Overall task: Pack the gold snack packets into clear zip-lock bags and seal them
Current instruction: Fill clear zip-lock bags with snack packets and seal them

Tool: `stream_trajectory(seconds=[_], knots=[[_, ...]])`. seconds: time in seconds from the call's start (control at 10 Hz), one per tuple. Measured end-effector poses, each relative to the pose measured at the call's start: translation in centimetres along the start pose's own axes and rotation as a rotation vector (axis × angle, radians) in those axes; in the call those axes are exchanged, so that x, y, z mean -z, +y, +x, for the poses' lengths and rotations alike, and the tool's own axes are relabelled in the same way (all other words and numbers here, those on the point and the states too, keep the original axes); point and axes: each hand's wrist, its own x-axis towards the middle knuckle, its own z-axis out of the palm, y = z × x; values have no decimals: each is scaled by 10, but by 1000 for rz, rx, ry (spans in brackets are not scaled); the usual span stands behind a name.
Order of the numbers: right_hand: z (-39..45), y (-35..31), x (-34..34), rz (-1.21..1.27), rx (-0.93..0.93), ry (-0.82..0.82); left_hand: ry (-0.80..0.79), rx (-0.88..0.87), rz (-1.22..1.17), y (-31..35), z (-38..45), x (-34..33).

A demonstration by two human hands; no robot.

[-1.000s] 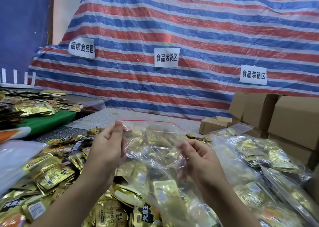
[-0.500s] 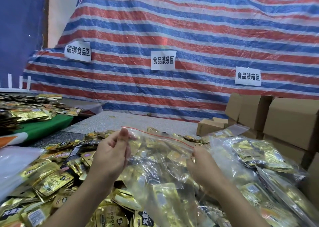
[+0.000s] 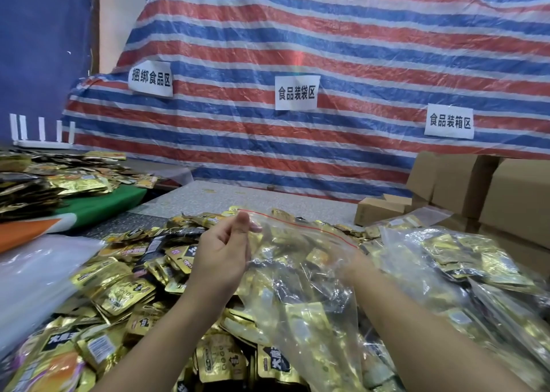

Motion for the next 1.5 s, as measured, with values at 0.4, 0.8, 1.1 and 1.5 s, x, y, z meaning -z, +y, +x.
stream_trajectory(seconds=[0.4, 0.8, 1.1, 1.5], knots=[[12, 2, -22, 343, -176, 239, -1, -5, 55, -5, 0, -1], [-13, -3, 9, 608, -69, 120, -3, -12, 51, -7, 0, -2], [-12, 3, 7, 410, 112, 68, -22, 4, 59, -9, -1, -4], [-51, -3, 85, 1954, -50, 133, -58, 1, 44, -7, -3, -5]])
